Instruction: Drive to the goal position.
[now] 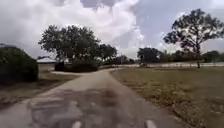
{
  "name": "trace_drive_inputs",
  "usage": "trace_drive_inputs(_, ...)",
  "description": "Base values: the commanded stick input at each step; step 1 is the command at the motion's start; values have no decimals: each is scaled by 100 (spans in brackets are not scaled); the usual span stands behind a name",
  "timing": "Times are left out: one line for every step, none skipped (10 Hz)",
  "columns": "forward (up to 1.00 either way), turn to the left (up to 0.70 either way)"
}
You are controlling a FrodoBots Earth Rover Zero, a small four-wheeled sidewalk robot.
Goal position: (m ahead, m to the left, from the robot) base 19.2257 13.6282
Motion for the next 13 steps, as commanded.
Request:
trace_drive_inputs(85, 0)
trace_drive_inputs(85, 0)
trace_drive_inputs(85, 0)
trace_drive_inputs(85, 0)
trace_drive_inputs(85, 0)
trace_drive_inputs(85, 0)
trace_drive_inputs(85, 0)
trace_drive_inputs(85, 0)
trace_drive_inputs(85, 0)
trace_drive_inputs(85, 0)
trace_drive_inputs(85, 0)
trace_drive_inputs(85, 0)
trace_drive_inputs(85, 0)
